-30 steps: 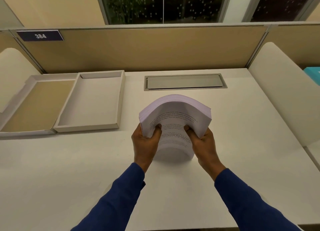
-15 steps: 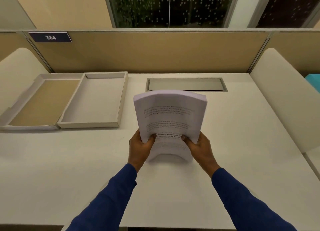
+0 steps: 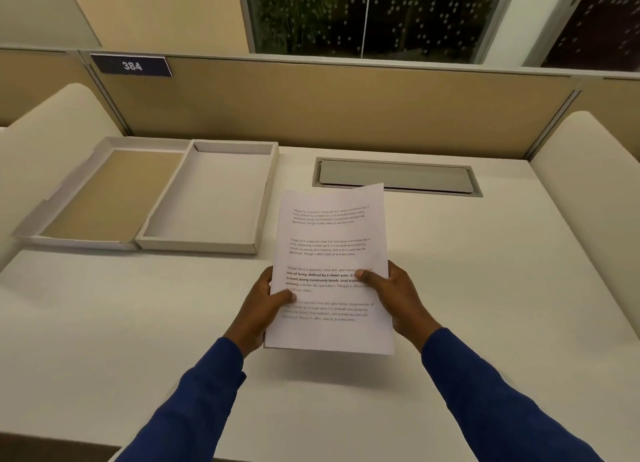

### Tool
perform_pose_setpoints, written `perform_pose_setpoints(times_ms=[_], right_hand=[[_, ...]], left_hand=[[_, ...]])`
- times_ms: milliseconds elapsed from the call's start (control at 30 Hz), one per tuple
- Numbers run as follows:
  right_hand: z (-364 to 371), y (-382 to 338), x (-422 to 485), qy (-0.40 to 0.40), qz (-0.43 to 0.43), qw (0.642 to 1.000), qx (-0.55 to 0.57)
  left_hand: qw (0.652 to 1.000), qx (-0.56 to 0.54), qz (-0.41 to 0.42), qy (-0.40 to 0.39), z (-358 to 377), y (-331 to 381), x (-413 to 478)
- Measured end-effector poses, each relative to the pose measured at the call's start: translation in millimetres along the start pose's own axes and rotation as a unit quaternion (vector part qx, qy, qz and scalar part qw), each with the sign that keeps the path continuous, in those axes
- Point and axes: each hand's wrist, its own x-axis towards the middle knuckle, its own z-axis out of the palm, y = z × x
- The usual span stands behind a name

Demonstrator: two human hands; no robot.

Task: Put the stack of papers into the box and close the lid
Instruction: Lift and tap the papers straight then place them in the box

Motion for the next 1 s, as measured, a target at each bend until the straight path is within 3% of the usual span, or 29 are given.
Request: perform_pose_setpoints(times_ms=[400, 633, 1000], right_hand=[[171, -47, 92, -0.001, 0.046, 0.999, 0.005], [258, -71, 166, 0.013, 0.046, 0.998, -0.043], [321, -64, 253, 0.030, 0.119, 0.989, -0.077]], left_hand=[[1.000, 0.012, 0.014, 0.022, -158, 67, 90], [0.997, 0.063, -0.029, 0.042, -239, 98, 179], [0.979, 0.162, -0.086, 0.091, -282, 115, 256]])
